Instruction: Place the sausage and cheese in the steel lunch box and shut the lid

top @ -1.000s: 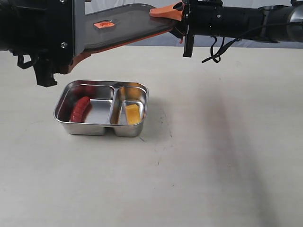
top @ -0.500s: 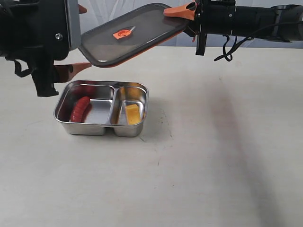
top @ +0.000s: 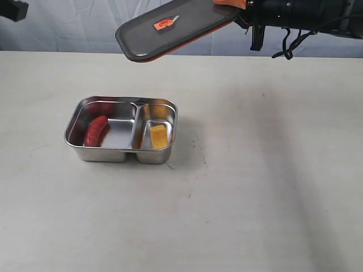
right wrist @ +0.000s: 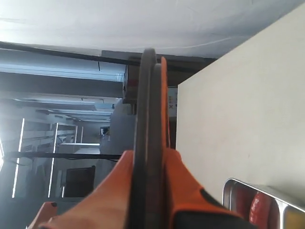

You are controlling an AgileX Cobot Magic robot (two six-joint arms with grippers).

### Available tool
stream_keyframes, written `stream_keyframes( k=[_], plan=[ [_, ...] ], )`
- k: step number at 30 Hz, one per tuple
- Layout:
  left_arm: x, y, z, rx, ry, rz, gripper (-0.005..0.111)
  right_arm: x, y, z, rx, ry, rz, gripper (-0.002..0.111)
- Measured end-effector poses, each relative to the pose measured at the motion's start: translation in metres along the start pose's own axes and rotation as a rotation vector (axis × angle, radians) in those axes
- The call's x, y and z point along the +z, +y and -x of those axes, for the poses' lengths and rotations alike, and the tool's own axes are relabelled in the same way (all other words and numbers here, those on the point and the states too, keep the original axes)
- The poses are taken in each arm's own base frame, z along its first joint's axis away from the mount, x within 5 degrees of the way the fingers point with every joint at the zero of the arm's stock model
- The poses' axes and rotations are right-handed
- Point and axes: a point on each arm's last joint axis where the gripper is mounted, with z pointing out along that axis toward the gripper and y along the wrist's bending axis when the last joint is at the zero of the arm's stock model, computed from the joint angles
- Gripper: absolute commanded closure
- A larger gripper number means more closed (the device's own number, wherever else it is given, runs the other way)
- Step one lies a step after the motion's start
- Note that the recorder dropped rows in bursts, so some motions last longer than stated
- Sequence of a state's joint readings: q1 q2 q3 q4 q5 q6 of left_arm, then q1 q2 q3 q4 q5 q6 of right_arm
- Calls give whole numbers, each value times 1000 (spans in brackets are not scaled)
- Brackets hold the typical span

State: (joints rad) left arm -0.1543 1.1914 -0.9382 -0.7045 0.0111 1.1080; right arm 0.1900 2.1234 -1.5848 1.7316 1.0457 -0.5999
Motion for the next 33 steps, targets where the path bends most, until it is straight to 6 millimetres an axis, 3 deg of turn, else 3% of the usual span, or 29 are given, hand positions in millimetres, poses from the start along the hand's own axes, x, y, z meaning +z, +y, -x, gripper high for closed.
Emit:
stream_keyframes(
  k=[5,10,12,15,20,23,26,33],
  plan=[
    [0,-3,-2,-278,30,-75,57,3,22,-8,-115,3,18,109],
    [12,-8,-26,-576,196,-249,57,7,47,-19,-220,2,37,109],
    [16,-3,-40,-662,270,-276,57,7,51,-20,-243,-10,32,109],
    [20,11,-58,-755,347,-275,57,6,41,-23,-219,-27,-3,109],
    [21,29,-80,-859,409,-262,48,1,-2,-36,-123,-61,-139,109],
    [24,34,-87,-892,424,-254,48,-1,-14,-46,-101,-99,-223,109],
    [27,34,-91,-911,431,-256,48,2,-7,-55,-124,-140,-269,109],
    [30,36,-94,-910,421,-236,48,22,34,-87,-172,-170,-267,109]
  ],
)
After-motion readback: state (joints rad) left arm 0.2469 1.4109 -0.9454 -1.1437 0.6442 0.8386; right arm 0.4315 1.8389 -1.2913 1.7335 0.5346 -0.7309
